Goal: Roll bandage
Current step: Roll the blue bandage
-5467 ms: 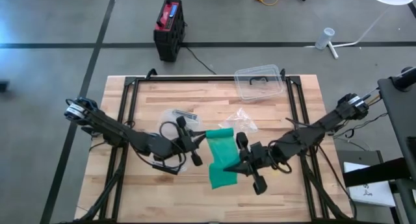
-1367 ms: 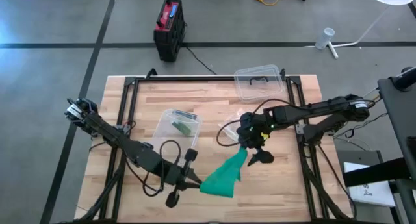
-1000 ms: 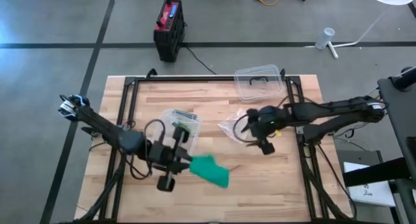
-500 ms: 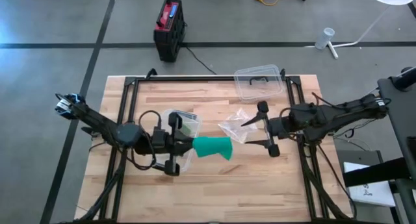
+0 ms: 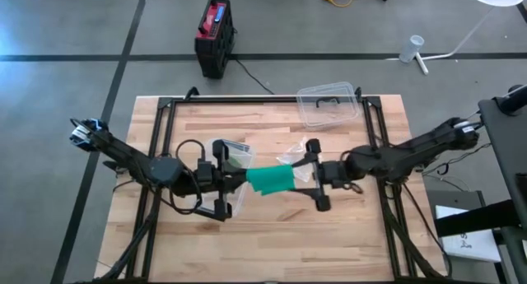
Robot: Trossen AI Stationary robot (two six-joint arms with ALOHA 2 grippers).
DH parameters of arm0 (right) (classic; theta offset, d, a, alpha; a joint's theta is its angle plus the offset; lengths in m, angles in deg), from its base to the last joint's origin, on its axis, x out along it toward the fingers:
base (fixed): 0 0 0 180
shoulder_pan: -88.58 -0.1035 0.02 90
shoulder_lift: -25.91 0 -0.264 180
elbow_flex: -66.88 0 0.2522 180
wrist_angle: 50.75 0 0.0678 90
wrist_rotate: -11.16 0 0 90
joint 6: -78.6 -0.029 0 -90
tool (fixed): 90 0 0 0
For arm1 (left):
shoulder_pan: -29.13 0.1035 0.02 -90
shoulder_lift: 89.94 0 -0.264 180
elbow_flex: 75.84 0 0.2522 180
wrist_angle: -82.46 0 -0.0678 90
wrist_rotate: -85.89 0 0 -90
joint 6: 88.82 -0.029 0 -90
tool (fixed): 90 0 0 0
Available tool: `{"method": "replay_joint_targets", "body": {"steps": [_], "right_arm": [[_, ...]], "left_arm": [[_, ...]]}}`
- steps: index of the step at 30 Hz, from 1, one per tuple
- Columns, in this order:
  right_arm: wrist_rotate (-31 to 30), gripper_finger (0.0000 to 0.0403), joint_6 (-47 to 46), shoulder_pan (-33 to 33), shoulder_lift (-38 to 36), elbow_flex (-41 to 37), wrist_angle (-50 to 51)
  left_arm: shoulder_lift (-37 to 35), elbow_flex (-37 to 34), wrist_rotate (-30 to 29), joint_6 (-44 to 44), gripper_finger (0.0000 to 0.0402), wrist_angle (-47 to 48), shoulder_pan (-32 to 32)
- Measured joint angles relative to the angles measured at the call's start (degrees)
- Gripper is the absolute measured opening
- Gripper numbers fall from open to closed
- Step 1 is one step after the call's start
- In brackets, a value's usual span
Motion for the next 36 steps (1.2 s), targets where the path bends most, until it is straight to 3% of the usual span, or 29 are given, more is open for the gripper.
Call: {"method": "replay_joint_targets", "body": {"steps": [2,6,14,21,29,36], "right_arm": [[-3.22,0.0241,1.34,0.07,2.08,0.67,0.23],[-3.36,0.0189,2.05,0.01,5.75,3.05,0.56],[-3.4,0.0013,5.68,2.35,6.99,6.45,0.85],[-4.98,0.0009,1.05,6.43,5.89,6.41,7.27],[-4.91,0.0002,-2.67,8.64,7.21,6.3,11.35],[-6.2,0.0001,3.15,9.03,4.56,6.26,11.08]], "left_arm": [[0.0,0.0,0.23,-0.02,0.0,-0.02,0.0],[0.0,0.0,0.27,-0.02,0.0,-0.1,0.04],[0.0,-0.62,0.57,1.89,0.0,-0.01,0.04],[0.83,-0.76,5.41,4.79,0.0,-0.46,0.37],[6.74,-0.79,8.26,11.06,0.0,-1.44,2.16],[8.19,-0.79,9.78,15.73,0.0,-1.53,2.54]]}}
